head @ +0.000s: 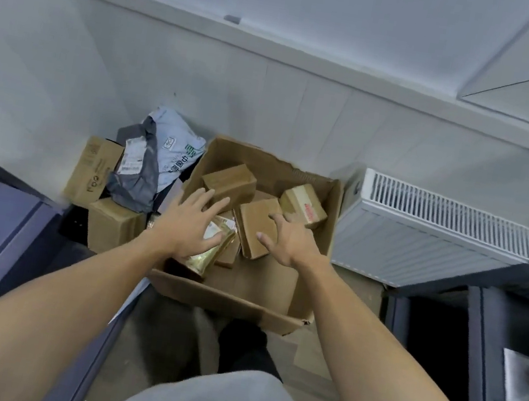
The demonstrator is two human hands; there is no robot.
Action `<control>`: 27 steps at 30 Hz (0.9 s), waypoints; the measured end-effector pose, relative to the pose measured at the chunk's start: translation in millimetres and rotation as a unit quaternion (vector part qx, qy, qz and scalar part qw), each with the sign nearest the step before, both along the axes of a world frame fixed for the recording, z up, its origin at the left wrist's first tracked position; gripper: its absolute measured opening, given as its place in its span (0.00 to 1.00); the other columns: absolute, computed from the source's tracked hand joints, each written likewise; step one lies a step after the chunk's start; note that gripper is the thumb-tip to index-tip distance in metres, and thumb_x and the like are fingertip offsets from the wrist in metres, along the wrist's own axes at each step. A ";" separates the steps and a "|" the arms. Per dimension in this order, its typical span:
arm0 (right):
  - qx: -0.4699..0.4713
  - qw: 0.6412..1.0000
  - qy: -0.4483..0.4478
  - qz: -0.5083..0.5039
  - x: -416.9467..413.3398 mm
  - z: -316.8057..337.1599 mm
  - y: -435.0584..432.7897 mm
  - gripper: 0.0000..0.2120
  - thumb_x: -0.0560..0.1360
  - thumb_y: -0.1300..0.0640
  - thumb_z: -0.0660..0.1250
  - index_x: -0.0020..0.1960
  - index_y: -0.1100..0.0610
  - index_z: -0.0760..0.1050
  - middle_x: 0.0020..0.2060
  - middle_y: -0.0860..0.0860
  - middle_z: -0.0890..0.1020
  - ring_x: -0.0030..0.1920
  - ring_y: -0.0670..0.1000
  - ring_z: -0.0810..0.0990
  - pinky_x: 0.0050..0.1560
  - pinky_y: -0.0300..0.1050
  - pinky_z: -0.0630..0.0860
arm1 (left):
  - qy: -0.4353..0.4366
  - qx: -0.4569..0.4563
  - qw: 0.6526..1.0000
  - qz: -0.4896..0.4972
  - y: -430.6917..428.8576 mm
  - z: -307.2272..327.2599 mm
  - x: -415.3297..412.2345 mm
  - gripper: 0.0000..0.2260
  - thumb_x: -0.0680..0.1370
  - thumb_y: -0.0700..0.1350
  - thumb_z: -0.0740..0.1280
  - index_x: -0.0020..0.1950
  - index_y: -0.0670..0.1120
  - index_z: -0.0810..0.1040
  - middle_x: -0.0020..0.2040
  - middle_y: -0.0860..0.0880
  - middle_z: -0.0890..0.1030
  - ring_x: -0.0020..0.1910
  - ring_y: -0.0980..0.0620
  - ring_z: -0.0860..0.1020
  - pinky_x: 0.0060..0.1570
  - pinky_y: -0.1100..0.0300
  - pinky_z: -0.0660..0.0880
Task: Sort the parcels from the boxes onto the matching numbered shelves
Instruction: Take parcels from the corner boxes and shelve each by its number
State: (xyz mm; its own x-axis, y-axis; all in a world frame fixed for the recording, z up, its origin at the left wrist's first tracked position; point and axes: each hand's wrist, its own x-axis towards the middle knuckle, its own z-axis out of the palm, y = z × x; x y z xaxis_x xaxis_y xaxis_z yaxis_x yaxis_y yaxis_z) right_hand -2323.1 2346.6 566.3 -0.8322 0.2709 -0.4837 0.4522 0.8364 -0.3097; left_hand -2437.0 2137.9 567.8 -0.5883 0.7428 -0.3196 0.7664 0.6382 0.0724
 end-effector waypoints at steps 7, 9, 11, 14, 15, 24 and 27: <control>-0.055 0.998 -0.037 0.009 -39.7 -63.1 20.7 0.29 0.81 0.40 0.59 0.76 0.55 0.63 0.73 0.57 0.67 0.75 0.59 0.63 0.71 0.61 0.66 | -0.060 -0.013 0.996 0.062 19.7 -55.7 -18.8 0.39 0.72 0.70 0.40 0.82 0.55 0.51 0.81 0.47 0.57 0.80 0.45 0.53 0.76 0.43 0.54; -0.066 0.996 -0.053 0.010 -42.5 -81.7 19.0 0.28 0.82 0.41 0.59 0.76 0.55 0.63 0.72 0.57 0.68 0.74 0.59 0.64 0.71 0.60 0.66 | -0.075 -0.018 0.994 0.081 13.8 -74.6 -17.7 0.39 0.72 0.69 0.41 0.82 0.56 0.51 0.81 0.47 0.57 0.80 0.45 0.54 0.75 0.42 0.55; -0.077 0.994 -0.075 0.008 -44.5 -102.0 16.9 0.28 0.82 0.41 0.59 0.76 0.55 0.62 0.72 0.57 0.68 0.73 0.60 0.65 0.70 0.59 0.66 | -0.102 -0.021 0.990 0.098 7.5 -93.9 -17.6 0.40 0.71 0.70 0.41 0.82 0.56 0.50 0.81 0.47 0.56 0.80 0.45 0.53 0.75 0.43 0.54; -0.089 0.991 -0.104 0.003 -41.5 -137.4 10.5 0.27 0.82 0.42 0.58 0.76 0.54 0.62 0.72 0.57 0.68 0.73 0.59 0.65 0.69 0.58 0.66 | -0.149 -0.036 0.982 0.109 -2.7 -129.2 -17.5 0.42 0.69 0.71 0.39 0.82 0.55 0.47 0.82 0.47 0.52 0.81 0.46 0.49 0.76 0.44 0.53; -0.091 0.990 -0.107 0.000 -39.3 -150.4 7.9 0.26 0.82 0.42 0.58 0.75 0.54 0.63 0.72 0.57 0.68 0.72 0.59 0.65 0.70 0.58 0.66 | -0.156 -0.038 0.981 0.110 -5.5 -142.9 -18.2 0.43 0.69 0.71 0.39 0.82 0.55 0.48 0.82 0.47 0.52 0.81 0.46 0.49 0.76 0.43 0.52; -0.038 0.992 -0.121 -0.025 -45.1 -272.0 9.4 0.26 0.82 0.43 0.58 0.75 0.52 0.59 0.77 0.57 0.59 0.74 0.59 0.64 0.71 0.55 0.65 | -0.130 -0.003 0.987 0.092 -3.6 -267.3 -33.5 0.37 0.75 0.67 0.48 0.80 0.51 0.59 0.80 0.42 0.58 0.80 0.41 0.55 0.76 0.41 0.56; -0.010 0.995 -0.090 -0.050 -59.3 -305.7 8.7 0.30 0.81 0.41 0.60 0.77 0.51 0.56 0.78 0.57 0.56 0.73 0.60 0.65 0.68 0.54 0.70 | -0.113 0.001 0.990 0.084 -4.4 -298.8 -38.8 0.37 0.75 0.66 0.48 0.81 0.50 0.58 0.81 0.41 0.55 0.80 0.42 0.53 0.76 0.42 0.53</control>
